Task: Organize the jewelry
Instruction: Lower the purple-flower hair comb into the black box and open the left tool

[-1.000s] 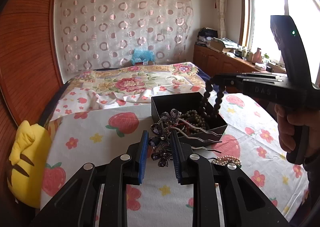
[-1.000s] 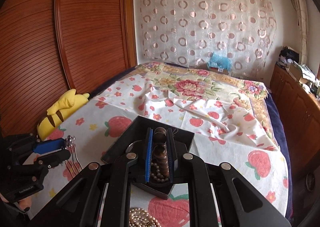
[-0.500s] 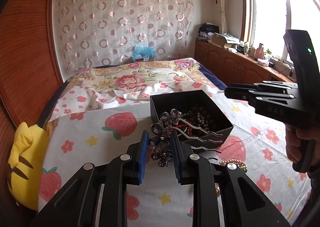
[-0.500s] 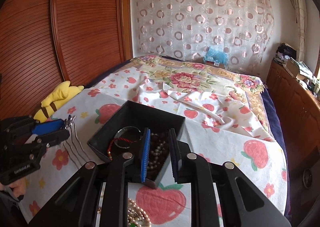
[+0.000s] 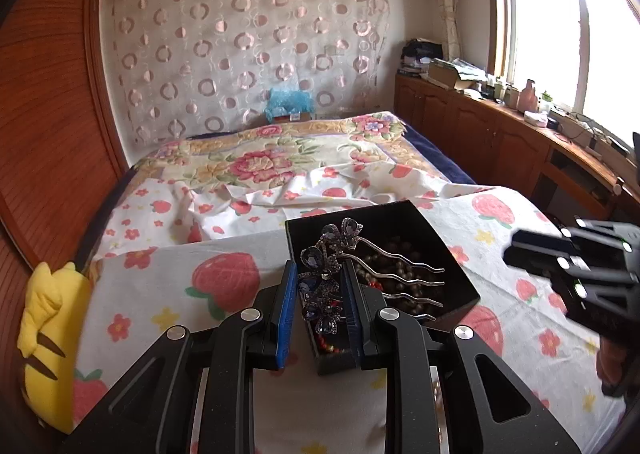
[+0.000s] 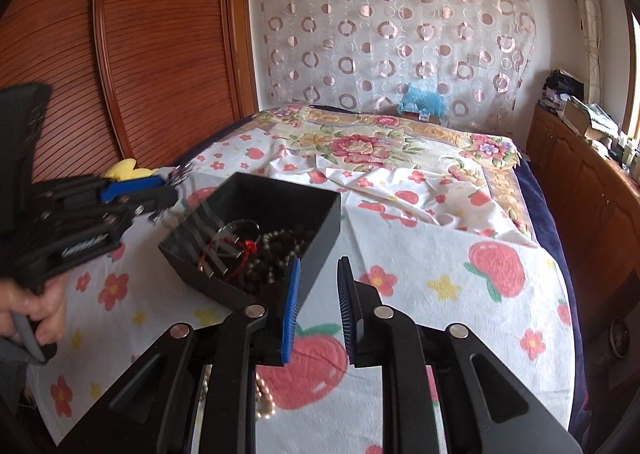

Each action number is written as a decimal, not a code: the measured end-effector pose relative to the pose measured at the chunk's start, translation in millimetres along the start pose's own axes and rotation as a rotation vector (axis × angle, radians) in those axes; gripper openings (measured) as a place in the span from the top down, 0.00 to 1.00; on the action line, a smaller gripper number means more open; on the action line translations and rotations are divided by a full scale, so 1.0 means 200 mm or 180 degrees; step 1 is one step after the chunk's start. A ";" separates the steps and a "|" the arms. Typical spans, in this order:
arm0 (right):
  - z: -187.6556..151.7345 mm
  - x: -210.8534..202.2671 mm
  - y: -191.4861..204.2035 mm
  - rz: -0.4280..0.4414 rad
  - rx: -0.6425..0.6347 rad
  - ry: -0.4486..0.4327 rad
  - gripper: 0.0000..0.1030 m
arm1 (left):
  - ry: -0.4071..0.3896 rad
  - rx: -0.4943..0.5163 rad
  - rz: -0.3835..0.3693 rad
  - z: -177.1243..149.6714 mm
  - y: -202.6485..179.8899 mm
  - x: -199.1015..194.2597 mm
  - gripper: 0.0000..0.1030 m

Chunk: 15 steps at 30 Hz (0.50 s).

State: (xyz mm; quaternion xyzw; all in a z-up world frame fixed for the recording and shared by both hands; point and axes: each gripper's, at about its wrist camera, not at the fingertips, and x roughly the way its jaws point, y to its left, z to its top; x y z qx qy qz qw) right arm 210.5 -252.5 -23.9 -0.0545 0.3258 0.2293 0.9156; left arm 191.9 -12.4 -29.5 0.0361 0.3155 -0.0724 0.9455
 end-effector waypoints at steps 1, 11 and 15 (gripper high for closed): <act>-0.02 0.00 -0.01 0.0005 0.0011 0.0010 0.80 | 0.0019 0.0003 0.0012 0.00 0.00 0.02 0.80; -0.12 -0.02 -0.03 0.0037 0.0050 0.0052 0.80 | 0.0166 0.0071 0.0064 0.01 -0.06 0.13 0.79; -0.13 -0.02 -0.03 0.0042 0.0036 0.0049 0.80 | 0.0135 0.0104 0.0061 0.02 -0.08 0.12 0.79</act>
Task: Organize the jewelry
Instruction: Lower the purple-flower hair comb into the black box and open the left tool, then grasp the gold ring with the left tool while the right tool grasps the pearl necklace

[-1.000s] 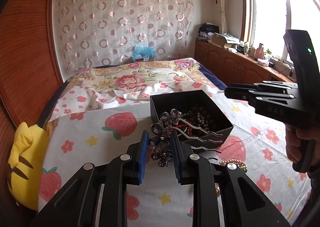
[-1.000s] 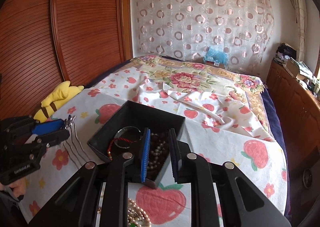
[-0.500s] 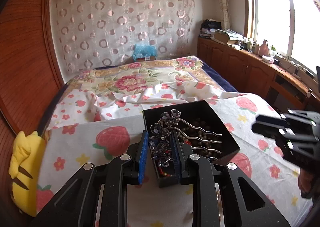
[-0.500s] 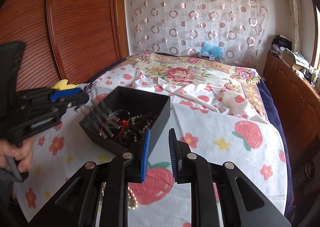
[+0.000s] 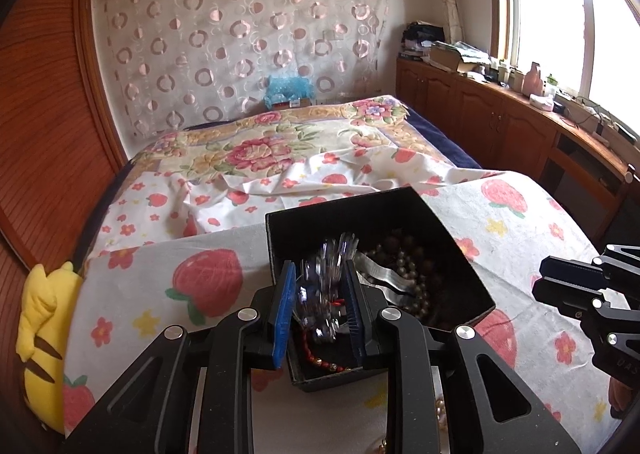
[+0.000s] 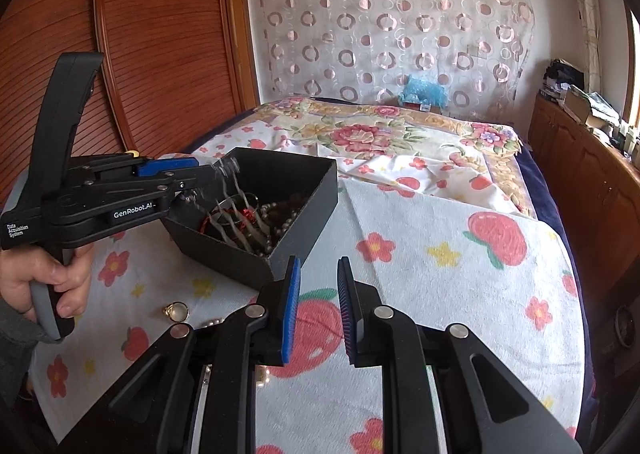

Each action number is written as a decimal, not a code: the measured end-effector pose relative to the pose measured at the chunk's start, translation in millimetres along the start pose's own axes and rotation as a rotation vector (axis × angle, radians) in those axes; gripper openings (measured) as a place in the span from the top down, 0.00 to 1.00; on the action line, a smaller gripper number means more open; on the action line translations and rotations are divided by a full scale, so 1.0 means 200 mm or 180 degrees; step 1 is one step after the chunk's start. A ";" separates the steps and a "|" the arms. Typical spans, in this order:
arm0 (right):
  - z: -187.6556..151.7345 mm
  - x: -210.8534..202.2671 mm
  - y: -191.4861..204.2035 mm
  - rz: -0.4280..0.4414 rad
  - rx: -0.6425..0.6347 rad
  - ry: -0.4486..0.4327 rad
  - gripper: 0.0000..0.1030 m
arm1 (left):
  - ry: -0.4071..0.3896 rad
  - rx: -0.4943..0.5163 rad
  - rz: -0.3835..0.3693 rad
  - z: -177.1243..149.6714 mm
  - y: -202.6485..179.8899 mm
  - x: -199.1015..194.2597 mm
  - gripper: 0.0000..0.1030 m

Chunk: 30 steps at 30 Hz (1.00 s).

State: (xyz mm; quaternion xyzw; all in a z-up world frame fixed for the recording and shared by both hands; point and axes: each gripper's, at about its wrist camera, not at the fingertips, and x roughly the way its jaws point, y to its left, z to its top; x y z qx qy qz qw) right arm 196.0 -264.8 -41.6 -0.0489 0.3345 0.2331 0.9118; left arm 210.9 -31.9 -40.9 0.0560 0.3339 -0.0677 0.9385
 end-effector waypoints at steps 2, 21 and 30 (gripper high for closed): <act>0.00 0.00 0.01 0.0006 -0.0001 0.0000 0.80 | -0.0024 0.0008 -0.0010 0.00 0.00 -0.02 0.78; -0.11 -0.01 0.06 0.0114 0.0049 0.0104 0.76 | -0.0125 0.0111 -0.0313 -0.20 -0.08 -0.31 0.78; -0.16 0.09 0.11 0.0208 -0.0091 0.0351 0.71 | 0.0112 0.0074 -0.0393 -0.38 -0.04 -0.30 0.78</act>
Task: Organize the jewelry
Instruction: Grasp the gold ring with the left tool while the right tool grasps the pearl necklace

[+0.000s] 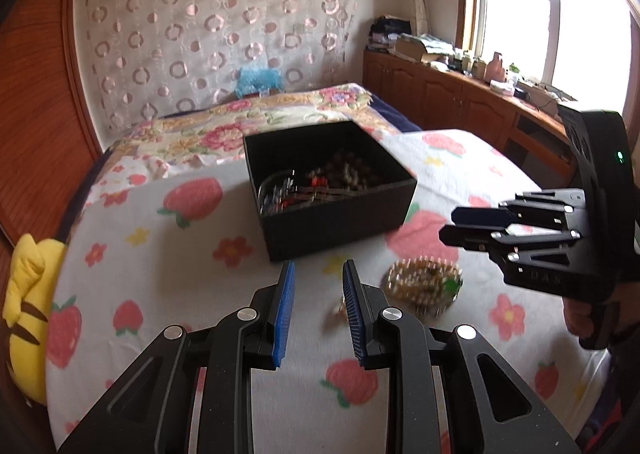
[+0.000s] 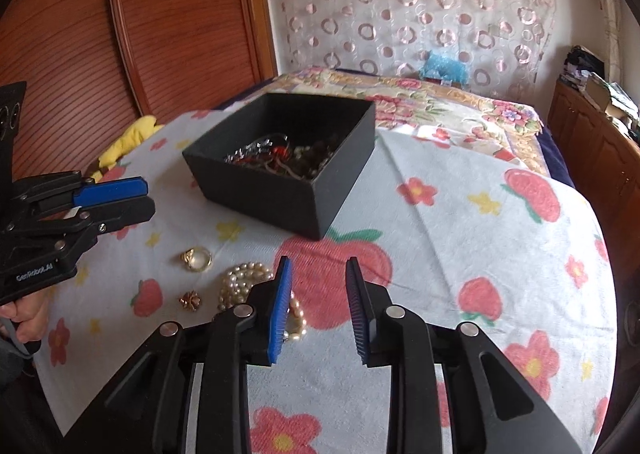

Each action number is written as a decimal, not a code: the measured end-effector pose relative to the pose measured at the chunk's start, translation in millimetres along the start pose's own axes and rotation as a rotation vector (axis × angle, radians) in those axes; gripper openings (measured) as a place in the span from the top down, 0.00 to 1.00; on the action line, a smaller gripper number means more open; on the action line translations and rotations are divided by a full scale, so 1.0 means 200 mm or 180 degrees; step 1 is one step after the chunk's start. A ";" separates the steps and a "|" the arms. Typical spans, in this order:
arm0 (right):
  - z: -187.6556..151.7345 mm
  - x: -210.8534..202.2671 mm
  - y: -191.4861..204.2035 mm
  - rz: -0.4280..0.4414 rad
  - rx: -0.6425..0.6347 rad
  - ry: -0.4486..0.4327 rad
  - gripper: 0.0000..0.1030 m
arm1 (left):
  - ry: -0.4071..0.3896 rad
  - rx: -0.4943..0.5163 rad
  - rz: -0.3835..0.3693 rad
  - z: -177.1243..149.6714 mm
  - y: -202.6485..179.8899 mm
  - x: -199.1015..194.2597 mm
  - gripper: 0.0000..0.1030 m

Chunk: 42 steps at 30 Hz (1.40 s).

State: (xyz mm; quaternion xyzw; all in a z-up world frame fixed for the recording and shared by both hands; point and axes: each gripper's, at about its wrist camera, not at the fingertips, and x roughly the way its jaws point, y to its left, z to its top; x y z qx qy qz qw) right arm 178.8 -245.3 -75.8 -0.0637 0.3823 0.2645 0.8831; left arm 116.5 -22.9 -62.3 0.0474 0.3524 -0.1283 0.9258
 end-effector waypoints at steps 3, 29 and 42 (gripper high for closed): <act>0.00 0.05 0.01 0.0056 -0.0051 0.0119 0.71 | 0.0049 0.0002 -0.0003 -0.03 0.01 0.01 0.78; 0.05 0.05 0.05 0.0026 -0.0211 0.0126 1.00 | 0.0203 0.0018 -0.0126 -0.10 -0.03 0.05 0.73; 0.04 0.09 0.08 0.0028 -0.0363 0.0262 0.88 | 0.0235 0.0009 -0.0144 -0.10 -0.03 0.07 0.73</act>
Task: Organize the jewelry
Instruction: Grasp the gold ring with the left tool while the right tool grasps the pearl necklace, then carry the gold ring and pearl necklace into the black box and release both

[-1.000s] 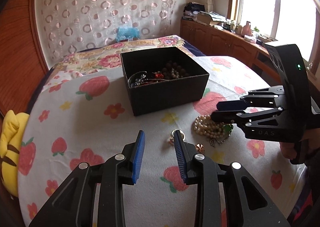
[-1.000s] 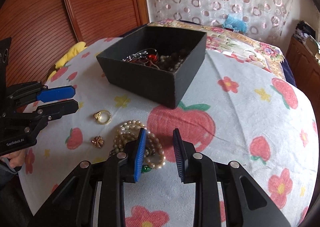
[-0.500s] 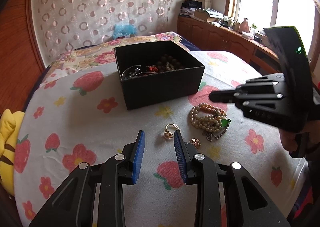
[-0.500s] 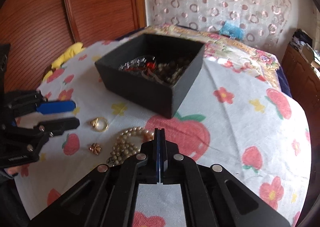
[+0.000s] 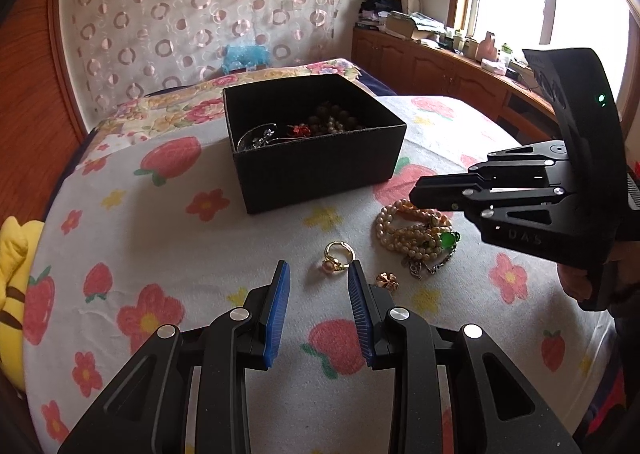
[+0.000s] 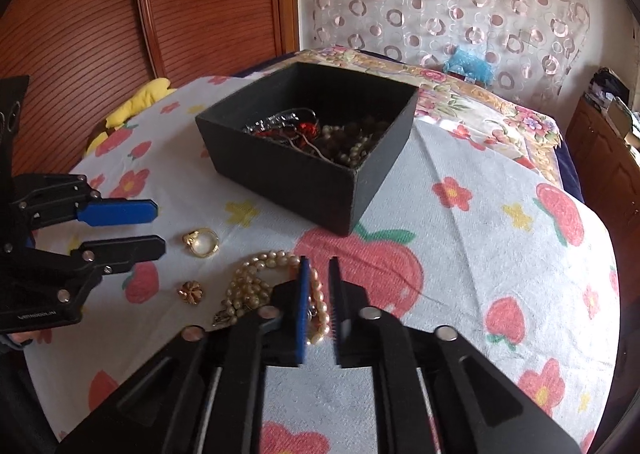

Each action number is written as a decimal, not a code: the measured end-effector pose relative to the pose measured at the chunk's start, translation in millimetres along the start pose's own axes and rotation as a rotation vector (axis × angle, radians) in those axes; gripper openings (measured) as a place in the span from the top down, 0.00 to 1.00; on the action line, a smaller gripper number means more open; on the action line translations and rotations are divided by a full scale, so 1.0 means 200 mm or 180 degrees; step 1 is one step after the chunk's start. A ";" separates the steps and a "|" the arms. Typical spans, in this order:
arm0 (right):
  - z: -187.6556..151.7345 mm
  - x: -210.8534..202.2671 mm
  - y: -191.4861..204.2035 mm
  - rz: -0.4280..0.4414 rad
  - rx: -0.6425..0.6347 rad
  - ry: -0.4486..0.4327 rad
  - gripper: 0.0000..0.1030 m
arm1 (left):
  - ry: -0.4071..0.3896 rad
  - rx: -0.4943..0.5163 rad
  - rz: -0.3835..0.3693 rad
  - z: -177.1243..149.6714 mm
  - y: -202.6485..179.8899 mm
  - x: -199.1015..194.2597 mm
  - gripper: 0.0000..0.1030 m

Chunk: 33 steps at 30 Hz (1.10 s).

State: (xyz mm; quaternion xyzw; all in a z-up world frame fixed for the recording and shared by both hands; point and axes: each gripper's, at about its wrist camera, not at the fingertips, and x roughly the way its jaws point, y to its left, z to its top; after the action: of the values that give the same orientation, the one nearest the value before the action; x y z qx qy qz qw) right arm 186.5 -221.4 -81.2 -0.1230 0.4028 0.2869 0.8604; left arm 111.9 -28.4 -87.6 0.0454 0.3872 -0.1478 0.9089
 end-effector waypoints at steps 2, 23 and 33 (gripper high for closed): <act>0.00 0.02 0.00 -0.0017 -0.0023 0.0032 0.88 | -0.0003 -0.0012 -0.0001 0.00 0.00 0.00 0.73; -0.01 0.05 -0.01 -0.0112 -0.0079 0.0063 0.94 | 0.0098 0.0076 -0.0063 0.04 -0.03 0.05 0.72; -0.03 0.05 0.00 -0.0112 -0.0058 0.0026 0.94 | 0.0245 0.0133 -0.0144 0.07 -0.06 0.13 0.71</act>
State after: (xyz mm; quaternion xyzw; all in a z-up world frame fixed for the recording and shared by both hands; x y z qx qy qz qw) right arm 188.4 -220.6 -91.5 -0.1391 0.4014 0.2749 0.8625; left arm 134.2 -49.3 -95.8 0.0612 0.4197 -0.1745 0.8886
